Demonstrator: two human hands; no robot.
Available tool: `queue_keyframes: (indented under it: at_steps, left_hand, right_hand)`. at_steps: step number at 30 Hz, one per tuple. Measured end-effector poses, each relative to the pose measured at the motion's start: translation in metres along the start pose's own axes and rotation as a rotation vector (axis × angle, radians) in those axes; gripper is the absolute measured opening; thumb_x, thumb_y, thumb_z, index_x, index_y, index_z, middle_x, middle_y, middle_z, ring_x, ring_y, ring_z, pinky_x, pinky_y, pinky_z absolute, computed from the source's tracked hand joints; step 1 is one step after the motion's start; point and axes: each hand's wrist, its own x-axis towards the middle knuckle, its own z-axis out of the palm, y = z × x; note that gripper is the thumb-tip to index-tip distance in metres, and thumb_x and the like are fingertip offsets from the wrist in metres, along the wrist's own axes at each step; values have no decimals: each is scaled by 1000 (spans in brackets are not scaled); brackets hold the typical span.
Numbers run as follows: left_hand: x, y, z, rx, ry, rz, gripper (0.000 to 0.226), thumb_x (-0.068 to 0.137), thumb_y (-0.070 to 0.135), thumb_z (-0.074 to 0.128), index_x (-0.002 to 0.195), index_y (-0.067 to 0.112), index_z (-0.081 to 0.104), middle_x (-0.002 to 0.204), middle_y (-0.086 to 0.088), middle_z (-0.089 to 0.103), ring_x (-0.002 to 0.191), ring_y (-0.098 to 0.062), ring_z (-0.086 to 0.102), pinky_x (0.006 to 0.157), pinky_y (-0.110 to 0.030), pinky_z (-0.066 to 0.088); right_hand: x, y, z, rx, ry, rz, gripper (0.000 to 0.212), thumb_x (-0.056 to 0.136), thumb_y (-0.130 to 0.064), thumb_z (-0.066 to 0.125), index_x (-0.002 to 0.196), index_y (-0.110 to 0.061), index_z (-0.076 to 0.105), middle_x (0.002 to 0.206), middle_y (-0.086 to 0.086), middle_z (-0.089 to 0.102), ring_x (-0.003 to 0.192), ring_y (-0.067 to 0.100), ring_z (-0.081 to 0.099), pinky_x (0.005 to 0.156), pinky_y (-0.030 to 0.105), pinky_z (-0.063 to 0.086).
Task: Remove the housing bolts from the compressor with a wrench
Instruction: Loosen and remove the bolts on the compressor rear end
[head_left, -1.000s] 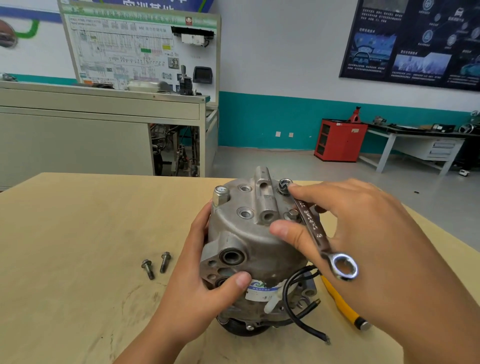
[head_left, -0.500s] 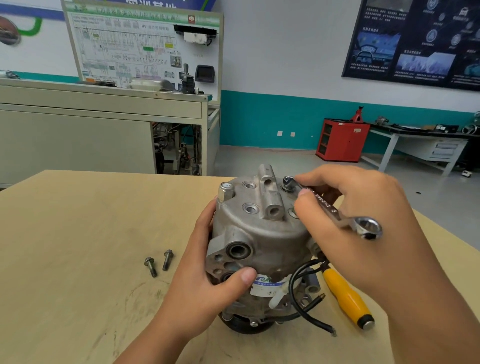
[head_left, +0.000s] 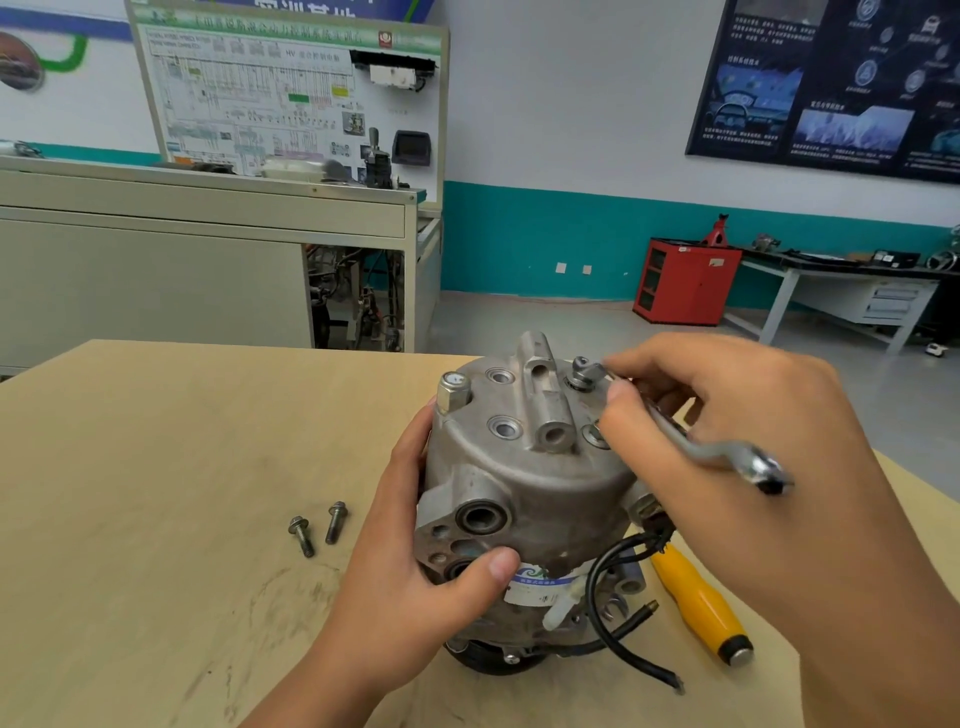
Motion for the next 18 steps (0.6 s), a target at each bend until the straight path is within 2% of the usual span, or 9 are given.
queue_keyframes:
  at_steps: [1,4,7,10,11,13,15,17,18]
  left_hand:
    - [0,0,0,-2,-3,-5,84,61,52,70,130,68,26,140,20,48,127,-2,48,93,-11,43]
    - [0,-2,-1,-1,-13,-20,86,60,53,70,131,66,25,141,17,47,128,-3,48,96,-16,44]
    - [0,-1,-1,-8,-17,-16,85,60,52,70,131,66,25,141,15,49,128,-4,48,98,-19,44]
    - [1,2,0,-8,-6,4,83,61,49,70,131,65,28,138,20,49,126,-1,49,91,-10,43]
    - [1,2,0,-7,-3,4,84,61,50,70,133,63,28,138,21,49,125,0,49,89,-8,42]
    - [1,3,1,-3,-4,-6,91,59,58,73,138,55,28,139,21,48,126,0,48,89,-8,42]
    - [1,2,1,20,-13,-2,97,60,64,72,143,45,25,143,23,43,129,0,45,92,-9,40]
    - [1,2,1,32,-7,-5,93,62,56,71,142,49,25,143,23,43,129,0,46,92,-9,40]
    - [1,2,1,31,1,-13,89,61,54,69,138,56,25,141,23,46,127,1,47,91,-8,40]
  right_hand:
    - [-2,-1,0,-7,6,-7,28,84,-32,53,78,-14,73,67,0,66,59,11,56,57,24,48]
    - [-5,-2,4,-60,12,-12,28,85,-29,53,75,-11,72,65,5,65,58,21,59,53,40,52]
    - [0,-8,4,-56,-39,17,37,85,-32,42,75,-10,70,66,5,62,61,21,57,57,39,50]
    - [4,-21,3,-93,-100,26,41,85,-38,33,76,-14,64,71,3,60,68,21,55,62,37,46]
    - [5,-26,4,-126,-105,31,37,83,-39,32,71,-17,60,68,1,56,66,20,52,58,35,43]
    - [7,-38,6,-183,-97,44,33,84,-40,32,57,-22,40,56,-5,41,53,13,39,46,24,27]
    - [9,-48,10,-233,-65,46,39,88,-40,31,54,-24,21,51,-8,24,47,5,23,45,19,12]
    - [12,-52,13,-241,-7,48,42,93,-40,27,56,-23,15,50,-8,17,46,4,15,45,20,8]
    - [13,-53,14,-234,-8,59,41,93,-42,22,56,-23,17,50,-7,20,46,5,17,45,21,9]
